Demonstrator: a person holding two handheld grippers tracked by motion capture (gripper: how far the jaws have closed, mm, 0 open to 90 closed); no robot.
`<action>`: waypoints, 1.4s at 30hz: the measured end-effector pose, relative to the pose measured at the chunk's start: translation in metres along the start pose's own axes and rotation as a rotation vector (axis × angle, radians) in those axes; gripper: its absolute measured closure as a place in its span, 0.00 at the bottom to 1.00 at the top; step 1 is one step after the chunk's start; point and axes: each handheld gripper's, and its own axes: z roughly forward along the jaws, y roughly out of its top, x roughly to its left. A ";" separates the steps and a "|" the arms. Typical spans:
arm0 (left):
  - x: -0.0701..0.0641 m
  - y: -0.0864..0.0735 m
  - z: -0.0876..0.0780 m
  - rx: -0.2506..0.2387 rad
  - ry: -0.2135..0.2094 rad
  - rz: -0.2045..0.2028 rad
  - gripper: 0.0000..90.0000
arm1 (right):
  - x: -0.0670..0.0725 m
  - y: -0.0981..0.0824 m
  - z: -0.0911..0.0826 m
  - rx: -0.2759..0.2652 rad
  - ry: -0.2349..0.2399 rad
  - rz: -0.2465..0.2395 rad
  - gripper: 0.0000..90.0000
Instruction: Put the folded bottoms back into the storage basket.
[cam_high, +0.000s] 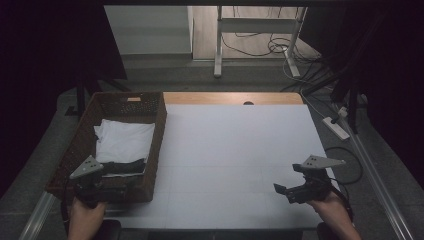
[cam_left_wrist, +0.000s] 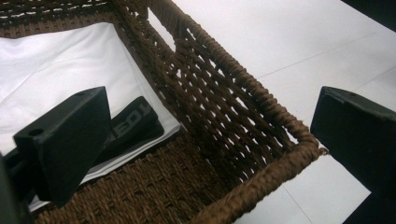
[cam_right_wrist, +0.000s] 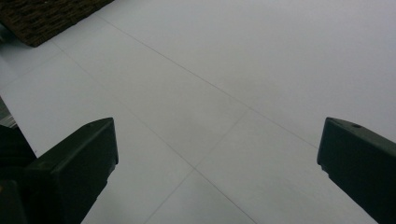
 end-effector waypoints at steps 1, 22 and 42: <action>0.000 -0.001 -0.001 -0.004 0.001 0.000 0.00 | -0.001 -0.001 -0.001 0.004 -0.004 0.000 0.00; 0.000 -0.016 -0.013 -0.017 0.012 -0.027 0.00 | -0.010 -0.021 -0.023 0.022 -0.086 0.050 0.00; -0.004 -0.021 -0.010 0.044 0.027 -0.002 0.00 | -0.010 -0.032 -0.041 0.012 -0.115 0.090 0.00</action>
